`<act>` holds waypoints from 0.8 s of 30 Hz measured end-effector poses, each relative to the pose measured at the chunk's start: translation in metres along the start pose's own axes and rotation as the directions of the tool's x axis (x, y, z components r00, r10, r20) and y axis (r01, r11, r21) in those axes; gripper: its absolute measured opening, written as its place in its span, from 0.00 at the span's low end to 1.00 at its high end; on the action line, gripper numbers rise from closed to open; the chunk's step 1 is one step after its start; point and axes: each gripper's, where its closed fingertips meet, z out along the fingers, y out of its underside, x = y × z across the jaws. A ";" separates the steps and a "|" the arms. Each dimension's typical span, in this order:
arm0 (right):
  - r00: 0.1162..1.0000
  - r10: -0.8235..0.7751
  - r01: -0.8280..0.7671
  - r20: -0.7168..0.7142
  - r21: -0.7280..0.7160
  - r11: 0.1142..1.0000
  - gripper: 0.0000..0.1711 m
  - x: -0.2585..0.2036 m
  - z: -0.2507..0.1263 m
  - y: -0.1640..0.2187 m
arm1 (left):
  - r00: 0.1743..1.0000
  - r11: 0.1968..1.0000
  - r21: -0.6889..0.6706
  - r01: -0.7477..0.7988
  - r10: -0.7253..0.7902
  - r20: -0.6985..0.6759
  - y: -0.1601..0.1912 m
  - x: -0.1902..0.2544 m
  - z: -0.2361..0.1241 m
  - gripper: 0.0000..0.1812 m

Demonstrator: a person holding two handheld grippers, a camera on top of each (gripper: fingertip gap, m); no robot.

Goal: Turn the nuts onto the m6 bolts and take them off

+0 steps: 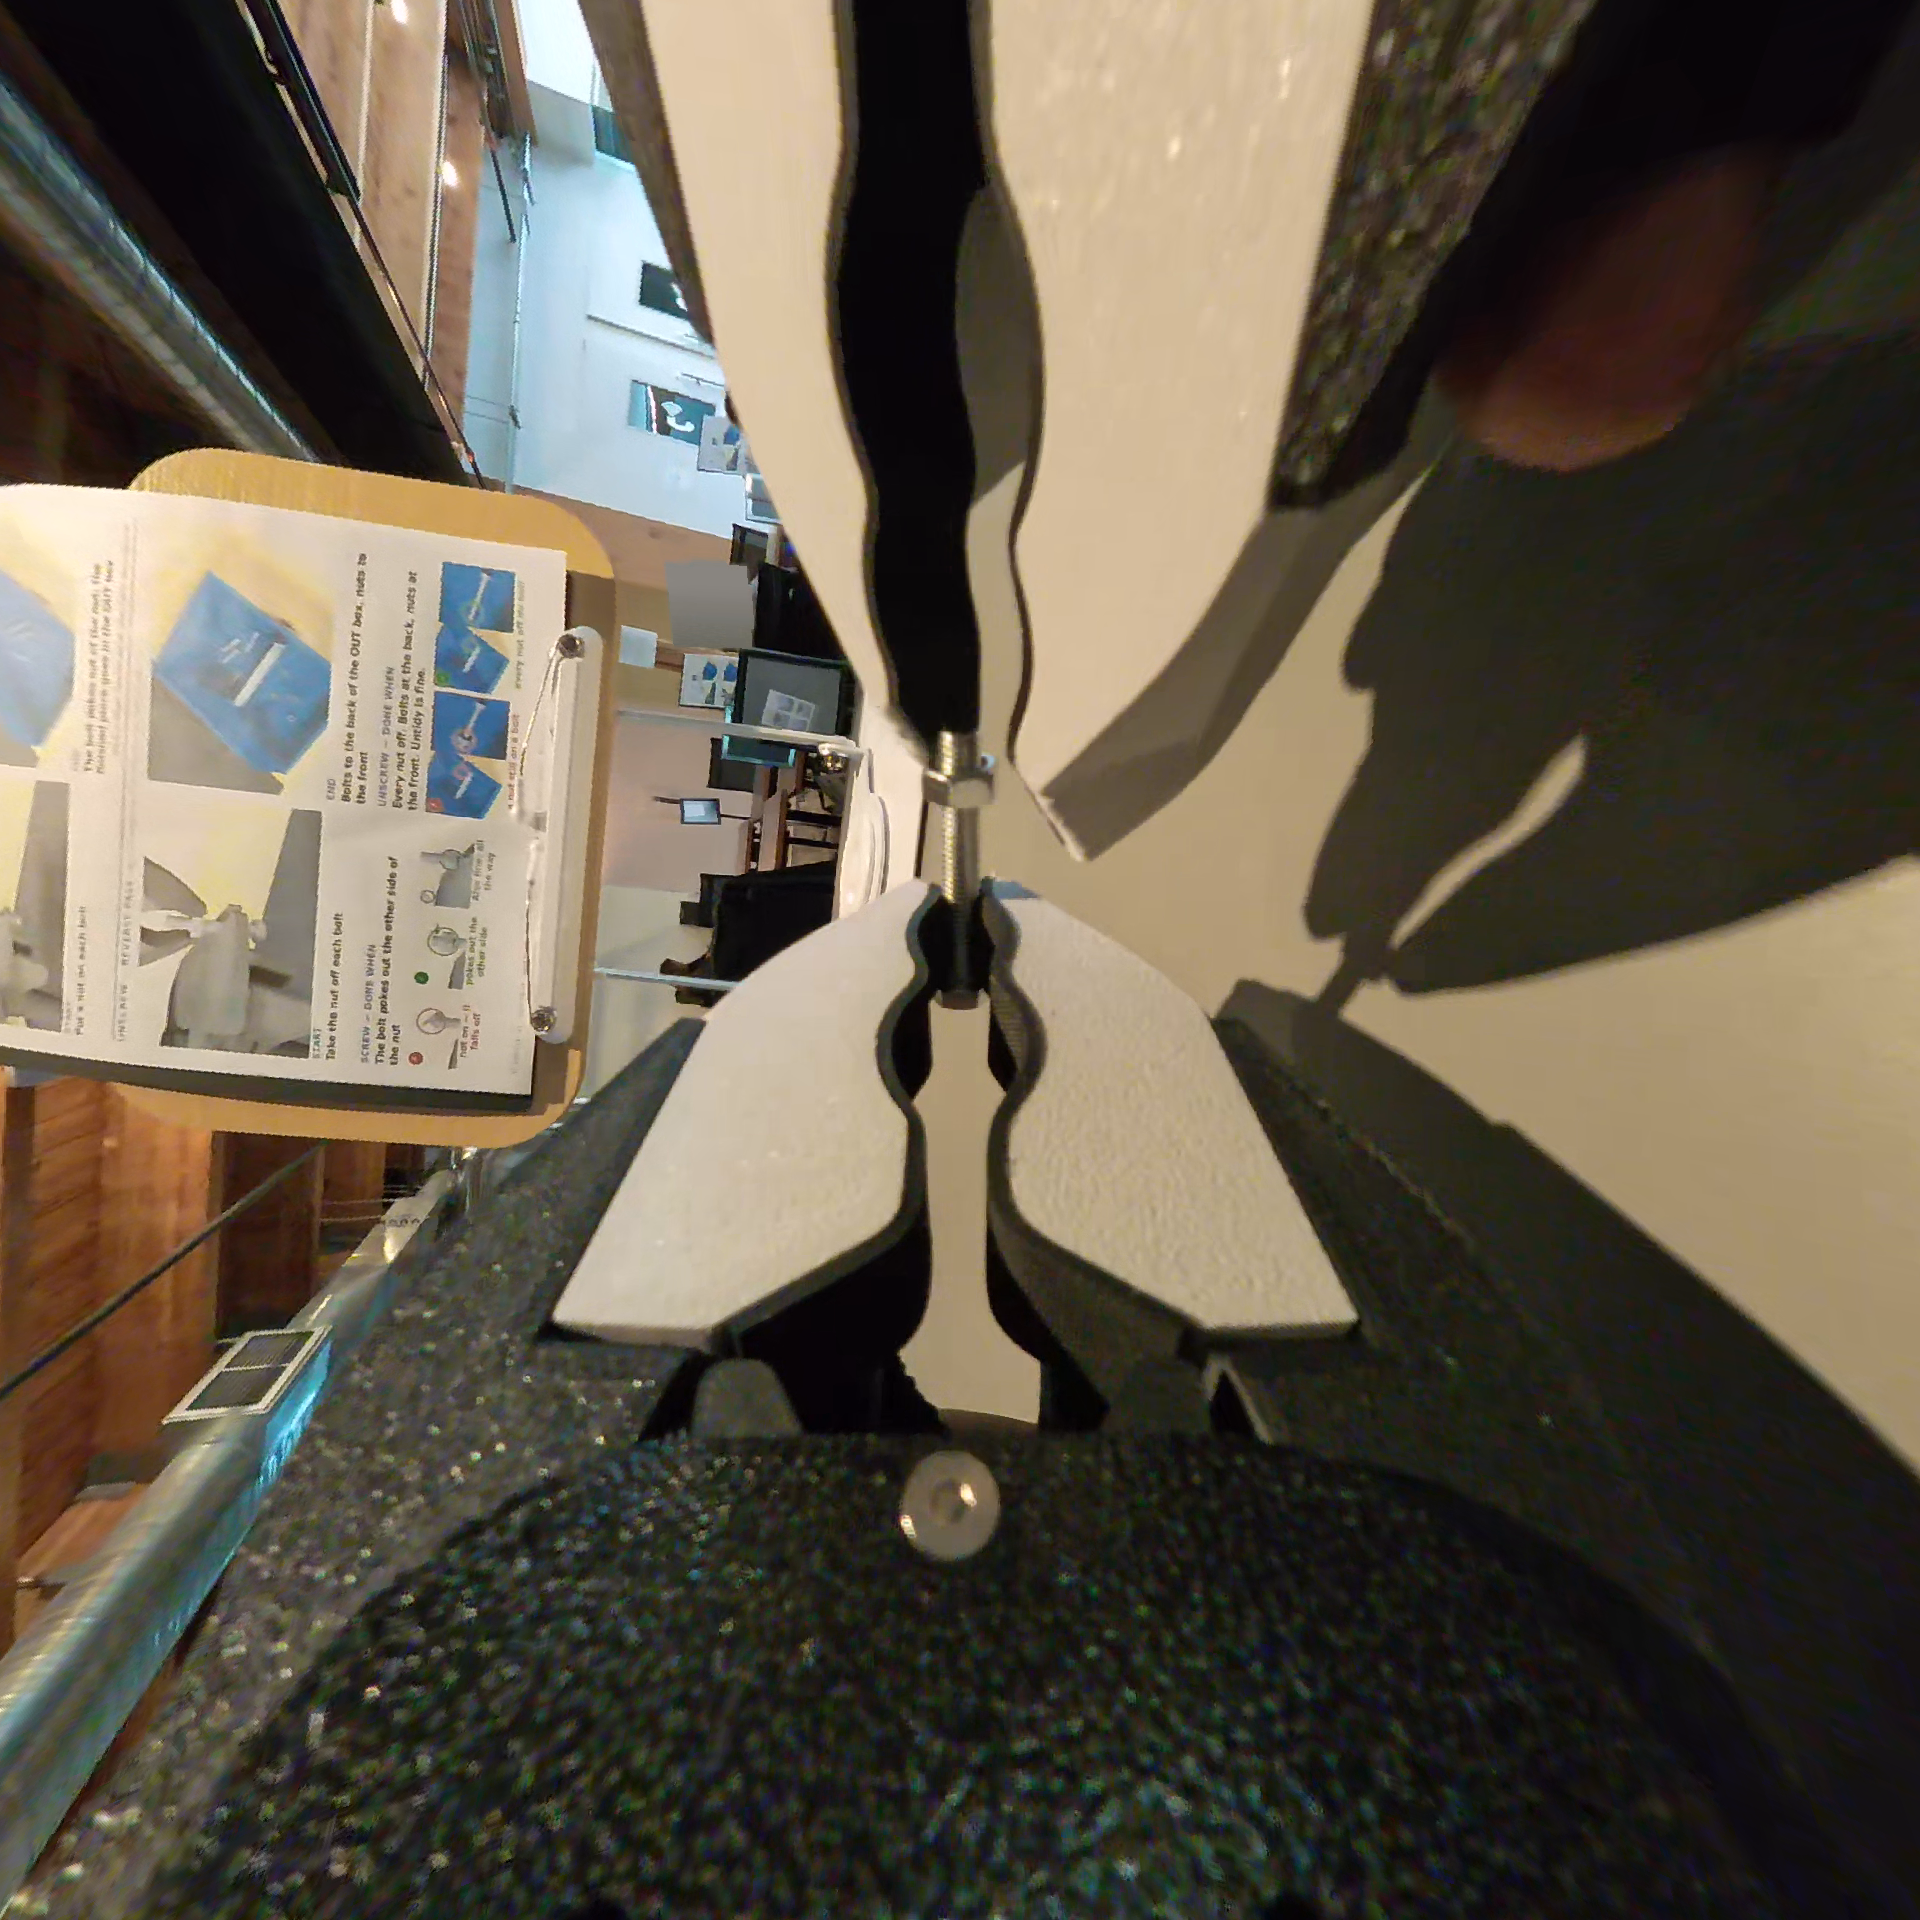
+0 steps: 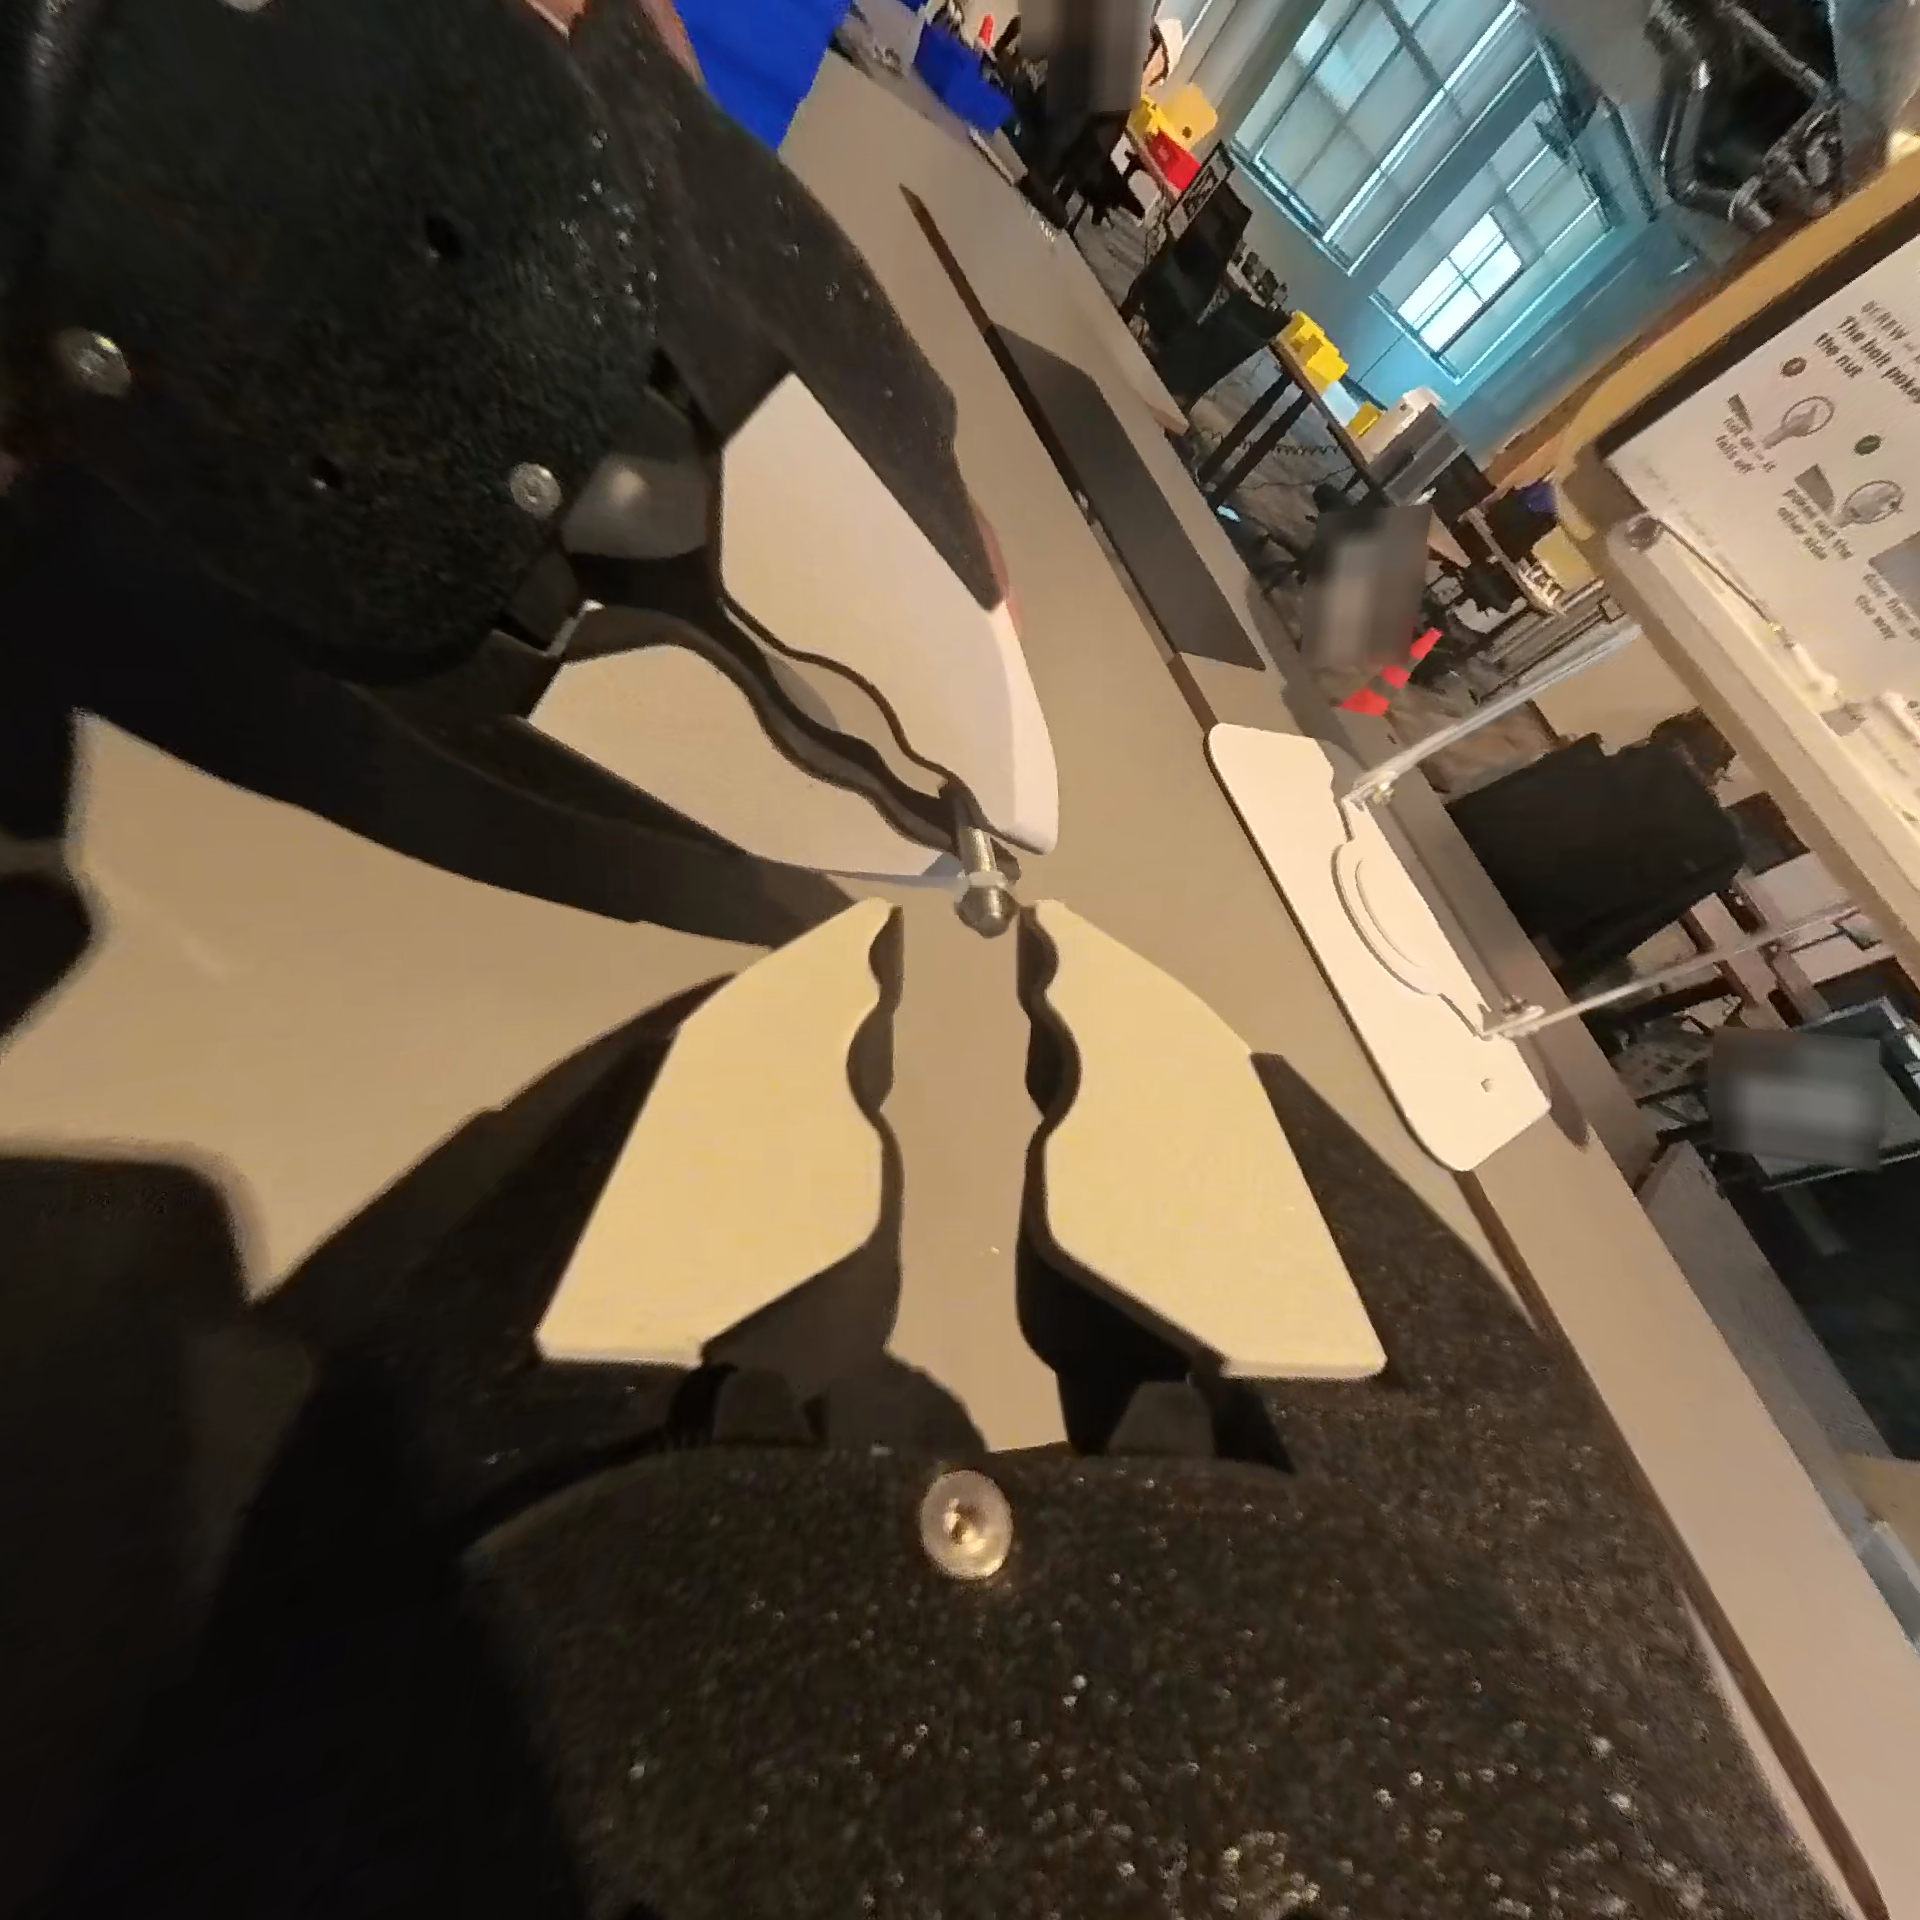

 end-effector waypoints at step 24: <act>0.997 0.046 -0.037 0.065 -0.133 0.990 0.20 0.001 -0.002 0.014 | 0.996 1.000 -0.021 0.009 -0.011 -0.084 0.003 0.013 0.002 0.03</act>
